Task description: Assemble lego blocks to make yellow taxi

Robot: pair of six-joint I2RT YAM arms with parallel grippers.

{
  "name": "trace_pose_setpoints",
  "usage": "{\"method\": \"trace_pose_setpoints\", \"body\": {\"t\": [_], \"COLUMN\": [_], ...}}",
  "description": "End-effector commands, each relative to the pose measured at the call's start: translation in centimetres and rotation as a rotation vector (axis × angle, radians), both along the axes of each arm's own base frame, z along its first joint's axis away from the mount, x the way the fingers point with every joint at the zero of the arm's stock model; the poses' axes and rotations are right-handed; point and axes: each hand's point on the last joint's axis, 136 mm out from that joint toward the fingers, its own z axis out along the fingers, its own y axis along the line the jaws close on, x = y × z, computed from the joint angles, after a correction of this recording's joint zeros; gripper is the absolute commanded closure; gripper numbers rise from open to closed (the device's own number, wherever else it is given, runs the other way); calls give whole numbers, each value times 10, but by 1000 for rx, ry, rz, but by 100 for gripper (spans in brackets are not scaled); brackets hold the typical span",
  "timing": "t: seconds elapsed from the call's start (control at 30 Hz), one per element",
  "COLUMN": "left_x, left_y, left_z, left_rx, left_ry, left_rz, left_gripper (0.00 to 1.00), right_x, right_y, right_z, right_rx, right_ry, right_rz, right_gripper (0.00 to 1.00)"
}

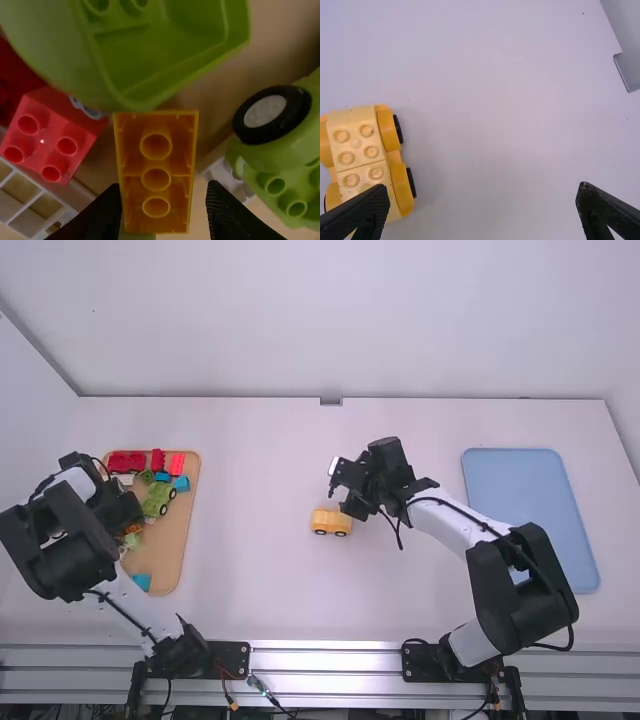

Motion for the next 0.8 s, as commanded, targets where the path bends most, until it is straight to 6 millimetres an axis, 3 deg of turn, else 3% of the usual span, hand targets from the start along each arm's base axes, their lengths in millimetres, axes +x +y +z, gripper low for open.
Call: {"method": "trace_pose_setpoints", "body": {"t": [0.0, 0.3, 0.5, 0.77], "left_x": [-3, -4, -17, -10], "left_y": [-7, -7, -2, 3], "left_z": [-6, -18, -22, -23], "left_rx": [-16, 4, 47, 70], "left_ry": [5, -14, 43, 12], "left_rz": [-9, -20, 3, -5], "left_gripper": [55, 55, 54, 55], "right_x": [3, 3, 3, 3], "right_y": [3, 5, 4, 4], "right_z": [12, 12, 12, 12], "right_rx": [19, 19, 19, 19], "right_ry": [-22, -22, -22, -20], "right_rz": [0, 4, 2, 3], "right_gripper": [1, 1, 1, 1]}}
